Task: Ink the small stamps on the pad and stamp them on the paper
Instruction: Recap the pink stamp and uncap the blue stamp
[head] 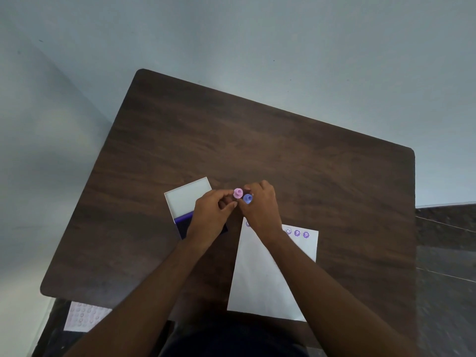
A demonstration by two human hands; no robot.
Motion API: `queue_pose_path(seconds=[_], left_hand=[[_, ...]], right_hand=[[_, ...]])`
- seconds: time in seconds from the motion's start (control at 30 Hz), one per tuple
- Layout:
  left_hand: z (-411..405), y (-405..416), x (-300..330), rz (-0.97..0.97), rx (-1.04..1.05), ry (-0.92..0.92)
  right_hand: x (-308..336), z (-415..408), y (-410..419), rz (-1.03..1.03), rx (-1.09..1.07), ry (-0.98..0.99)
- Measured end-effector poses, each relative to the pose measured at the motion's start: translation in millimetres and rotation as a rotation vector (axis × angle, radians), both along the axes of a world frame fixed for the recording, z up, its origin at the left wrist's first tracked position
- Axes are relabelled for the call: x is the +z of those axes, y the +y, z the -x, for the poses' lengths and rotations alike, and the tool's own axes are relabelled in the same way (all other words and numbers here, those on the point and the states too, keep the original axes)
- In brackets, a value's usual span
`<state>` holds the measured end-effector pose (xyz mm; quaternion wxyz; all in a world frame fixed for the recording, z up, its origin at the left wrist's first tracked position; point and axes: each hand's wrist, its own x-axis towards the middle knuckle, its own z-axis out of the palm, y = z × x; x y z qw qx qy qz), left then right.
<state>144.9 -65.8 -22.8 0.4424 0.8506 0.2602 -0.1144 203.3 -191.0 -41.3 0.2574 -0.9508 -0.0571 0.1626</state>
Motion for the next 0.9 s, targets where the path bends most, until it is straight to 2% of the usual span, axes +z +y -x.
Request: queue_pose_path(seconds=[0.33, 0.9], left_hand=[[4.8, 5.6, -1.0, -0.015, -0.002, -0.059], [5.0, 9.8, -2.1, -0.022, 0.012, -0.106]], right_hand=[[-1.3, -4.3, 3.7, 0.084, -0.035, 0.105], [1.3, -6.3, 13.4, 0.121, -0.044, 0.135]])
